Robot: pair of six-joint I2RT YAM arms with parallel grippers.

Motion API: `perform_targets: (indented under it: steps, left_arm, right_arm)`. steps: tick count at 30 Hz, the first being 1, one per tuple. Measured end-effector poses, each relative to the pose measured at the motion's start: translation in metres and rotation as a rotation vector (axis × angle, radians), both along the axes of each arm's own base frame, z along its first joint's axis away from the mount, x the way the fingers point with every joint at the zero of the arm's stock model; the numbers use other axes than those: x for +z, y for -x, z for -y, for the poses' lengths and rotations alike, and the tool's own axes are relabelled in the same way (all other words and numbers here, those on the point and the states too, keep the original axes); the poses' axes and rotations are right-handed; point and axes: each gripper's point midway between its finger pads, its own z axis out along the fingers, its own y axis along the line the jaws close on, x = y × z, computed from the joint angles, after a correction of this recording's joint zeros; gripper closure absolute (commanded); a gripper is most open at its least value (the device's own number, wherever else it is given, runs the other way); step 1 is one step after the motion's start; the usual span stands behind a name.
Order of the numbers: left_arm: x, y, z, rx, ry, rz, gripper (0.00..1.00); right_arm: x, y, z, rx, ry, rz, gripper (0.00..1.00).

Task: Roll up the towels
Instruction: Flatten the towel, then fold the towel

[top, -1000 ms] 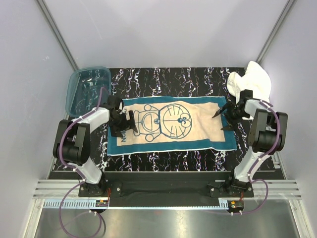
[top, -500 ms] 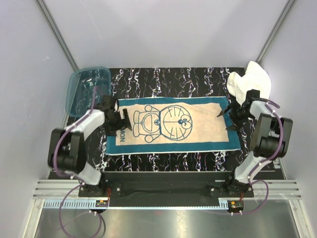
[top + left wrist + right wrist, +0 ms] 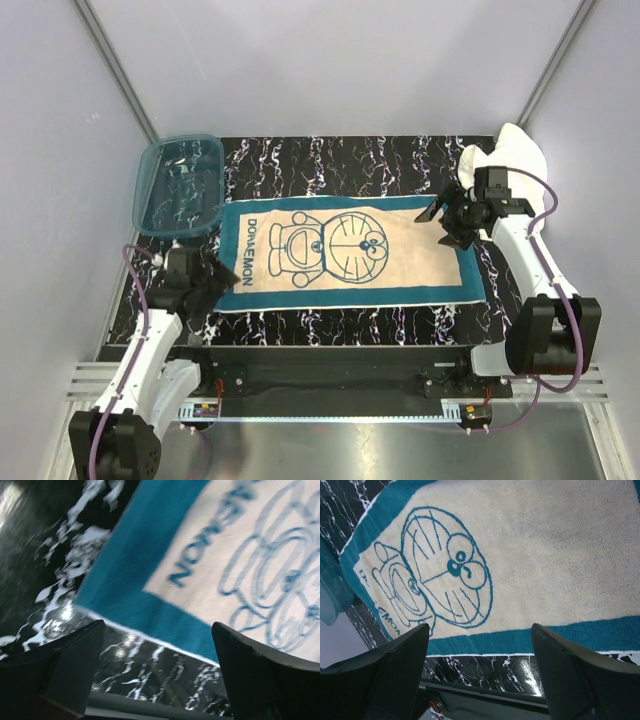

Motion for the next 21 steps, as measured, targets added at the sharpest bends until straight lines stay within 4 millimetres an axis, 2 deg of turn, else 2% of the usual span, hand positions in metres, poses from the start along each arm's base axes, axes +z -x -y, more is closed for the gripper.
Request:
perform_targets:
  steps: [1,4,10,16,21]
  left_arm:
    - [-0.020,0.012,-0.001,0.024,0.011,-0.059,0.12]
    - [-0.039,0.029,-0.004,0.074,0.029,-0.117,0.15]
    - [-0.036,0.025,-0.012,0.145,0.017,-0.078,0.17]
    - [-0.062,0.036,-0.025,0.184,-0.061,-0.221,0.20]
    - [-0.063,0.029,-0.030,0.198,-0.081,-0.207,0.33]
  right_arm:
    - [-0.001,0.004,-0.004,0.011,-0.001,-0.003,0.10]
    - [-0.007,0.014,-0.007,0.023,0.000,-0.025,0.10]
    - [-0.011,0.032,-0.006,0.029,0.013,-0.051,0.10]
    - [-0.011,0.034,-0.005,0.041,0.020,-0.050,0.10]
    - [-0.014,0.035,-0.004,0.051,0.036,-0.053,0.10]
